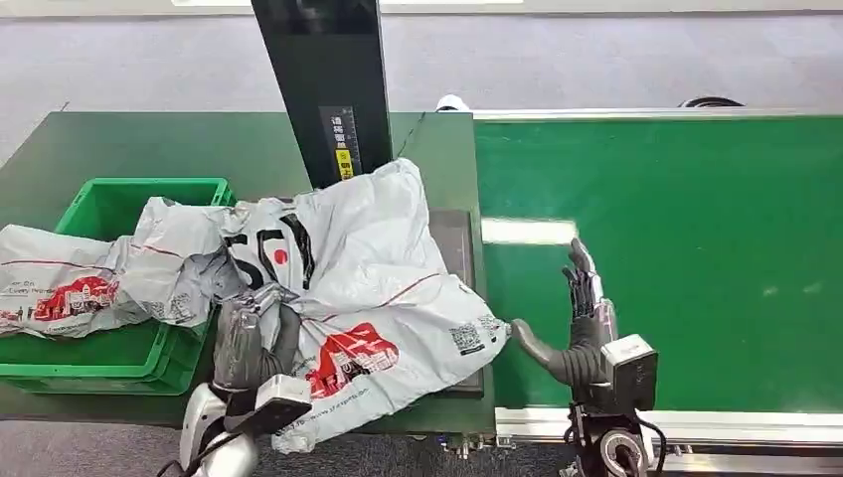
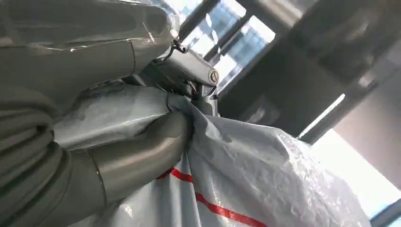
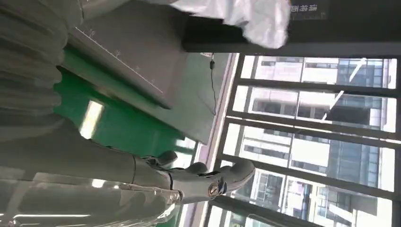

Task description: Moved the parcel from conveyor to table for the left to box.

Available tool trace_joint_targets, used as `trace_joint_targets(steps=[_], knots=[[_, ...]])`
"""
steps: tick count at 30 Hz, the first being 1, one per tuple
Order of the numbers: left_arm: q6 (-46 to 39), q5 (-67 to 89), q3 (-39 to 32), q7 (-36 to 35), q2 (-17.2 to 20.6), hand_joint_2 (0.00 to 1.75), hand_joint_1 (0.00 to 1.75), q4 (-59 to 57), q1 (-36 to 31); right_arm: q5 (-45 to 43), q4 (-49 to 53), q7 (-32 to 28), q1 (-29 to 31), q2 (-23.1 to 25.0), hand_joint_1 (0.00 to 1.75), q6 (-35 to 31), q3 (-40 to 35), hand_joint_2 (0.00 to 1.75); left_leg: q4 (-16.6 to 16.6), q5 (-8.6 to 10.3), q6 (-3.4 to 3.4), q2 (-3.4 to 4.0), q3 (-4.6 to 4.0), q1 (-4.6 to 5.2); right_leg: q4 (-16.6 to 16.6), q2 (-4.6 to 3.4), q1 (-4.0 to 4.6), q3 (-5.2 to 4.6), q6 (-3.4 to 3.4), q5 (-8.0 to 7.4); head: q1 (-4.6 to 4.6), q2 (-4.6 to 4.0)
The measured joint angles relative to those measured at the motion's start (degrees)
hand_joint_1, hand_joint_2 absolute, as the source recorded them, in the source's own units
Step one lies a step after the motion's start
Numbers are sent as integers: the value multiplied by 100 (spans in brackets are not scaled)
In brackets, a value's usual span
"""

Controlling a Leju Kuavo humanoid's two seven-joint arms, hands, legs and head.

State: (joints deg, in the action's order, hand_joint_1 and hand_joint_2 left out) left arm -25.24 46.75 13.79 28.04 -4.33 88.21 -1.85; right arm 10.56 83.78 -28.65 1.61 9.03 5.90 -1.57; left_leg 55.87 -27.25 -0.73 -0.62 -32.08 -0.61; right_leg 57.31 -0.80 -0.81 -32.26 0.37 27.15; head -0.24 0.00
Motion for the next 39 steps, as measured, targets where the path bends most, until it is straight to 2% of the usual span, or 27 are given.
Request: trace_joint_targets(steps=[8, 12, 15, 20, 23, 29, 39], knots=[[-1077, -55, -162, 376, 7, 175, 175, 418, 70, -74, -2, 0, 6, -20, 0, -15, 9, 175, 0, 0, 0, 1, 0, 0, 0, 0, 0, 0, 0, 0, -2, 0], [-1345, 81, -421, 143, 26, 175, 175, 538, 59, -81, 0, 0, -3, -20, 0, -57, 15, 175, 0, 0, 0, 0, 1, 0, 0, 0, 0, 0, 0, 0, -2, 0], [-1371, 219, -691, -184, 46, 175, 175, 518, 6, -81, 2, 0, -45, -20, 0, -74, 22, 175, 0, 0, 0, 1, 1, 0, 0, 0, 1, -1, 0, 0, -2, 0], [-1068, 376, -1271, -1188, 79, 175, 175, 280, -186, -46, 70, -4, -167, -9, 0, -127, 33, 175, 0, 0, 0, 3, 2, -1, 0, -1, 1, 0, 0, 0, -2, 0], [-1024, 291, -1705, -1464, 112, 175, 175, 85, -333, -28, 98, -4, -213, -7, 0, -129, 46, 175, -1, 0, 0, 3, 2, -1, 0, -1, 2, 0, 0, 0, -2, 0], [-980, 68, -2369, -1549, 175, 175, 175, -111, -429, -24, 98, -4, -225, -9, 0, -129, 68, 175, -1, 0, 0, 2, 3, -1, 0, -2, 2, 0, -1, 0, 0, 0], [-978, 66, -2581, -1553, 182, 175, 175, -218, -440, 7, 98, -4, -225, -7, 0, -129, 92, 175, -1, 0, 0, 2, 3, -1, 0, -2, 2, 1, -1, 0, -2, 0]])
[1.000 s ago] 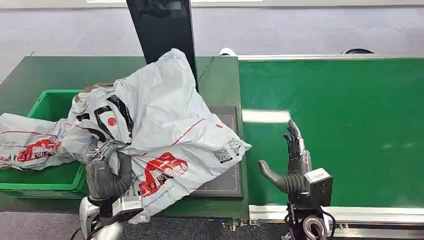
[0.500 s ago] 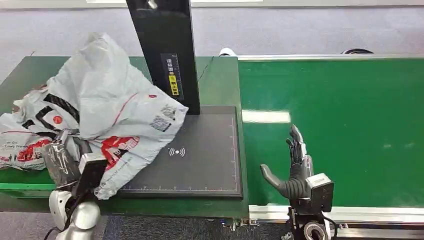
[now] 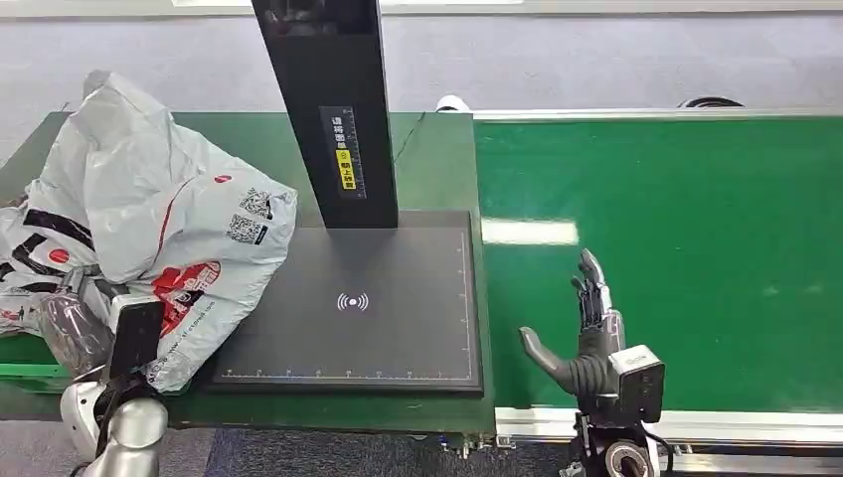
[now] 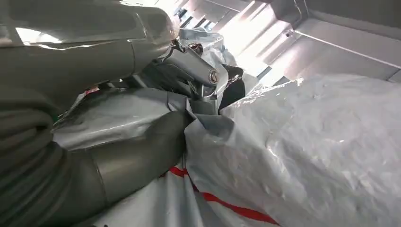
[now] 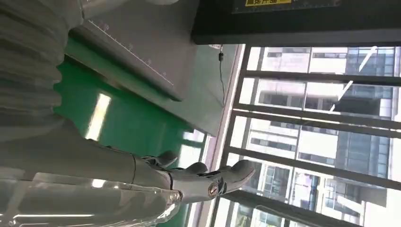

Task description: Moved the parcel from conveyor to table for the left to box.

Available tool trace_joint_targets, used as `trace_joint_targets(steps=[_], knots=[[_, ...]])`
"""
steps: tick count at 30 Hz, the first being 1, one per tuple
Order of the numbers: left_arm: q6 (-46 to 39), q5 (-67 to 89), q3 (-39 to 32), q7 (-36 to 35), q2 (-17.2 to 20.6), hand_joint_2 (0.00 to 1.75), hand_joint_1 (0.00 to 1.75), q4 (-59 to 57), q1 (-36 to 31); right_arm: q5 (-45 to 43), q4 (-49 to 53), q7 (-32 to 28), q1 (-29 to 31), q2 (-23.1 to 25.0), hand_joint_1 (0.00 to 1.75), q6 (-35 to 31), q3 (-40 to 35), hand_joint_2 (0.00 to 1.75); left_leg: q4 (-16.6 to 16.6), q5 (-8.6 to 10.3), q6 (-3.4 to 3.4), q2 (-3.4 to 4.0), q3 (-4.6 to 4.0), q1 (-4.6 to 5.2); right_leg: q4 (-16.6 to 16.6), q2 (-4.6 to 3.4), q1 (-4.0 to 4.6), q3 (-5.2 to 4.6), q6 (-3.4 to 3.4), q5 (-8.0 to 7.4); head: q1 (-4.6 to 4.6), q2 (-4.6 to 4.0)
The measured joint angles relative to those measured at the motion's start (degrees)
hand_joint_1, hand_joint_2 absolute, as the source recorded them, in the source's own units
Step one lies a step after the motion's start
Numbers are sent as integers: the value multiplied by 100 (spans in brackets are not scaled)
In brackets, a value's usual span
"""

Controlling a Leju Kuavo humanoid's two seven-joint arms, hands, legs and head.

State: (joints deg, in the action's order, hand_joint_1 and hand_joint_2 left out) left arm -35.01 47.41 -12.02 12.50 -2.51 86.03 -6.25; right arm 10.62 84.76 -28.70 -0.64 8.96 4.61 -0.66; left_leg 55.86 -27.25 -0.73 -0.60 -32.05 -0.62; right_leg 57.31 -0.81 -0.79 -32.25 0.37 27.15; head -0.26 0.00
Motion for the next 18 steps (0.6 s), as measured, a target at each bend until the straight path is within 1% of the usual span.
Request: trace_joint_targets(steps=[4, 9, 14, 18], knots=[[-146, -259, -203, -40, 4, 175, 175, -15, 0, 0, 0, 0, -3, 0, 0, 0, 9, 175, -1, 0, 0, 4, -1, -1, 0, -2, 2, 1, 0, 0, 0, 0], [-236, -780, -900, 155, 67, 175, 175, -20, 1, 26, 9, 63, 1, 33, 0, 0, 26, 175, -1, 0, 0, 1, -1, -4, 0, -1, 5, -1, -2, 2, 0, 0], [-166, -723, -1360, 140, 59, 175, 175, -22, -22, 33, 50, 116, 1, 46, 0, 0, 39, 175, -1, 0, 0, 1, -1, -2, 0, -1, 3, -1, -2, 3, 2, 0], [-149, -674, -1639, 41, 103, 175, 175, -244, -233, 35, 59, 149, -3, 63, 0, 4, 50, 175, 0, 0, 0, -1, 0, -2, 0, 0, 3, 0, -2, 2, 2, 0]])
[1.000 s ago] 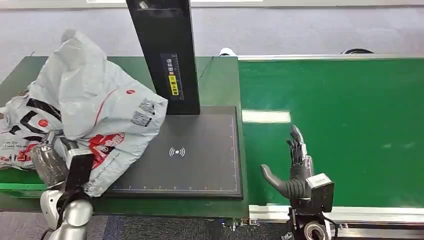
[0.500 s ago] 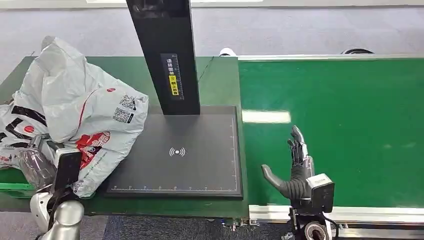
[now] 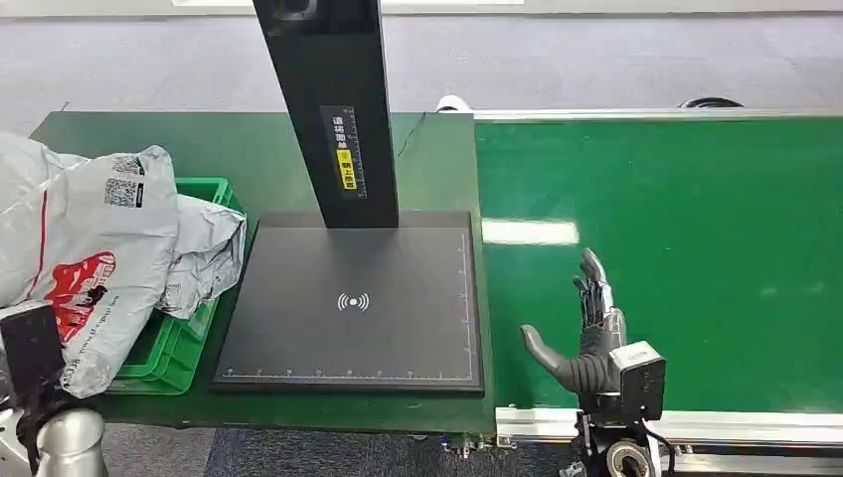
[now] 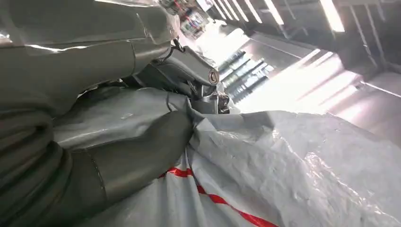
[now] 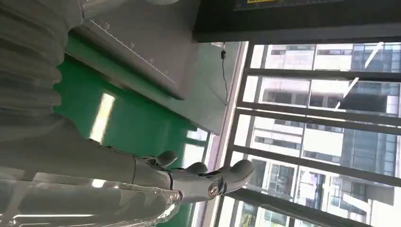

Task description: Moved the parcel from conveyor to table for the left to box.

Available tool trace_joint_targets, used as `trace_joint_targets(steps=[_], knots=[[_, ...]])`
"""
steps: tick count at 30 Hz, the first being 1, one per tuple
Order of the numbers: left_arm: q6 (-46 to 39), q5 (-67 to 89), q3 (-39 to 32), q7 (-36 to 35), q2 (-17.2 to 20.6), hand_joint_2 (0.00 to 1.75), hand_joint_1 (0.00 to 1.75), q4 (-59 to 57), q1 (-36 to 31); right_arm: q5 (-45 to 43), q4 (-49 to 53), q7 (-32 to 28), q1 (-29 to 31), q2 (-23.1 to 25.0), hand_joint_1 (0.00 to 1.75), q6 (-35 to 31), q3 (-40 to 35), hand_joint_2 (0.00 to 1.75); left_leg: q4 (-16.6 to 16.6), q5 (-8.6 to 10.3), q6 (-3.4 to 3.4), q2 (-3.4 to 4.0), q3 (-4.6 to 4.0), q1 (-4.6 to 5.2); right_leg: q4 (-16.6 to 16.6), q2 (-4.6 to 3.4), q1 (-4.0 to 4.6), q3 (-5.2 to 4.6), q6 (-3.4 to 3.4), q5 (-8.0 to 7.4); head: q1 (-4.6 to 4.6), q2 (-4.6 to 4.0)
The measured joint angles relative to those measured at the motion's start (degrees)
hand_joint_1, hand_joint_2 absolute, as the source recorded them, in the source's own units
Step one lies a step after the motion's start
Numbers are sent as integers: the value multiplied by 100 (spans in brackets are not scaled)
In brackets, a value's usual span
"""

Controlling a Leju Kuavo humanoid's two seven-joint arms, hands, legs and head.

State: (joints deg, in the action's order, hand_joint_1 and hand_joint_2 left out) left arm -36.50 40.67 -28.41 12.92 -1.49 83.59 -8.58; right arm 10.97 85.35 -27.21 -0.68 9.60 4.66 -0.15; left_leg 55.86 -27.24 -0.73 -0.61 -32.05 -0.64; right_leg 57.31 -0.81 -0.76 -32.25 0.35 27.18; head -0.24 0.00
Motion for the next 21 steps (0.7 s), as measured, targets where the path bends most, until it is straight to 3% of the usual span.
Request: trace_joint_targets(steps=[7, 13, 19, 21], knots=[[145, 440, -99, -109, 286, 175, 175, -637, -525, 2, 0, 0, -4, 2, 0, 2, 7, 175, 0, 1, -1, 2, 1, -2, 1, 0, 2, 0, -1, -1, 0, 0], [544, 785, -81, -747, 535, 175, 175, -1274, -887, 0, 0, 0, 2, 0, 0, 2, 7, 175, 0, 1, -1, 1, 0, -1, 1, 0, 1, -1, -1, -1, 0, 0], [814, 866, -55, -752, 636, 175, 175, -1542, -1016, 0, 0, 0, 4, -2, 0, 2, 7, 175, 0, 1, -1, 0, 0, -1, 1, 0, 1, -1, -1, -1, 0, 0], [1264, 967, 81, -822, 723, 175, 175, -1824, -1144, -2, 0, 7, 11, -9, 0, 4, 11, 175, 0, 1, -1, -1, 0, -1, 1, 1, 1, 2, -1, -1, 0, 0]])
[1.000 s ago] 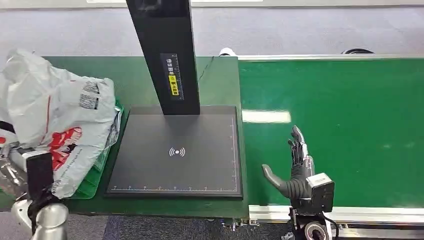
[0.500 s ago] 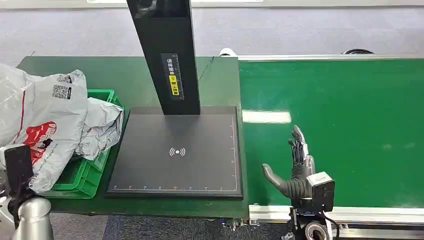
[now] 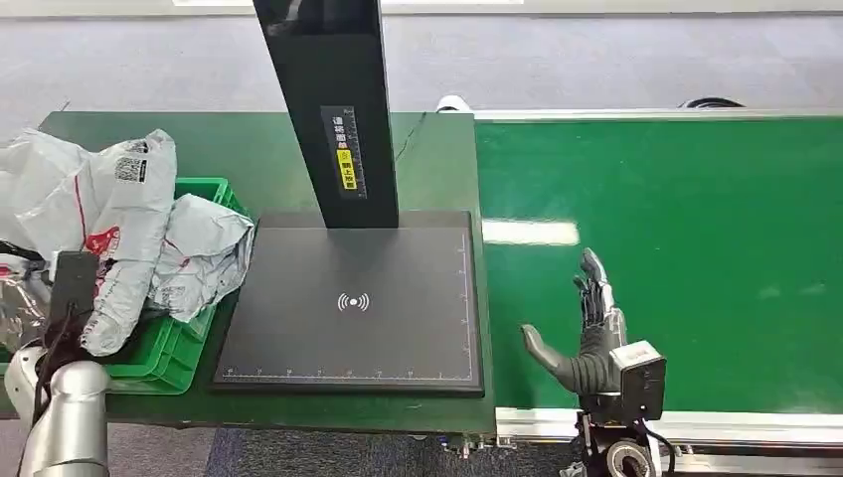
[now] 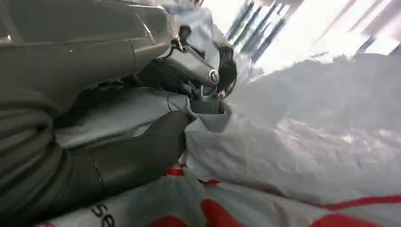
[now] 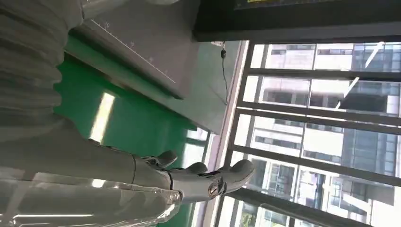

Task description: Moved the parcel from conveyor to table for the left to box.

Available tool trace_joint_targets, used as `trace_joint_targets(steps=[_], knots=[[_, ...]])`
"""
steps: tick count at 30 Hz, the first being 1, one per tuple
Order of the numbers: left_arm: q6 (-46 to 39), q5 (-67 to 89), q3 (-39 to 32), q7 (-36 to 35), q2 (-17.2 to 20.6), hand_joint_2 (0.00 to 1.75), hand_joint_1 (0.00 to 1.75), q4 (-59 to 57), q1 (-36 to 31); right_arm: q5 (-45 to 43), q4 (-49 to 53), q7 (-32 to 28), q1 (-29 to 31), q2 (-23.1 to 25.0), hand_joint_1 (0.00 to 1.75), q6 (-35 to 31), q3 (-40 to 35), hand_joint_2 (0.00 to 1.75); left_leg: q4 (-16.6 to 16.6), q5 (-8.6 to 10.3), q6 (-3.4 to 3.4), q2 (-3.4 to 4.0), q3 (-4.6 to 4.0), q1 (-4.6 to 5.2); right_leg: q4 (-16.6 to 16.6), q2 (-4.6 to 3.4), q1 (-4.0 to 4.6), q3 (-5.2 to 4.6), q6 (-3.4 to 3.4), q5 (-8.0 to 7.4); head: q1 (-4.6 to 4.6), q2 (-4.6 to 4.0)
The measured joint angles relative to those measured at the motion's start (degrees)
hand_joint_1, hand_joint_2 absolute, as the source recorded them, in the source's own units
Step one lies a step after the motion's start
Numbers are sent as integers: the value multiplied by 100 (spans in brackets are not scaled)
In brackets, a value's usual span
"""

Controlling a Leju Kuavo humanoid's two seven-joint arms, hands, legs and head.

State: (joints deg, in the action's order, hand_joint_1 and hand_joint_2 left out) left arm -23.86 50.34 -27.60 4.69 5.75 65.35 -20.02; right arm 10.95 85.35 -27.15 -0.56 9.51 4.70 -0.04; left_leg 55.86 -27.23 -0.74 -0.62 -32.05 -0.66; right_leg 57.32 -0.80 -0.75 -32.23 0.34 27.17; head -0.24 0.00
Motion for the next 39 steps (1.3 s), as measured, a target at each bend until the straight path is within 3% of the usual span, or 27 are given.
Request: trace_joint_targets(steps=[5, 20, 21, 22, 26, 39], knots=[[621, 665, 207, -949, 111, 175, 175, -485, -130, 11, -2, 59, 71, 0, 0, 59, 9, 175, 0, 0, 0, 0, 6, 0, 0, 0, 0, 5, 0, -1, -2, 0], [1160, 1194, 374, -1357, 186, 175, 175, -599, -128, 17, -44, 63, 126, 0, 0, 66, 7, 175, -2, 0, 0, -2, 32, 1, 0, 6, -1, 35, 0, 0, 0, 0], [1160, 1278, 397, -1427, 194, 175, 152, -612, -127, 17, -55, 66, 130, 0, 0, 66, 7, 175, -2, 0, 0, -2, 33, 1, 0, 6, -1, 36, 0, 0, 0, 0], [1156, 1340, 417, -1480, 199, 175, 0, -625, -128, 17, -63, 68, 133, 0, 0, 66, 4, 175, -2, 0, 0, -2, 35, 1, 0, 6, 0, 37, 0, 0, 0, 0], [1103, 1449, 446, -1543, 212, 175, 0, -708, -152, 20, -107, 81, 134, 0, 0, 66, -17, 175, -3, 0, 0, -2, 44, 2, 0, 6, -1, 45, -1, 1, 0, 0], [-84, 360, 448, -390, 105, 175, 0, -485, 83, 20, -122, 98, 116, -22, 0, 46, -24, 175, -1, 4, 1, -1, 36, 2, 0, 8, -1, 37, -1, 0, 2, 0]])
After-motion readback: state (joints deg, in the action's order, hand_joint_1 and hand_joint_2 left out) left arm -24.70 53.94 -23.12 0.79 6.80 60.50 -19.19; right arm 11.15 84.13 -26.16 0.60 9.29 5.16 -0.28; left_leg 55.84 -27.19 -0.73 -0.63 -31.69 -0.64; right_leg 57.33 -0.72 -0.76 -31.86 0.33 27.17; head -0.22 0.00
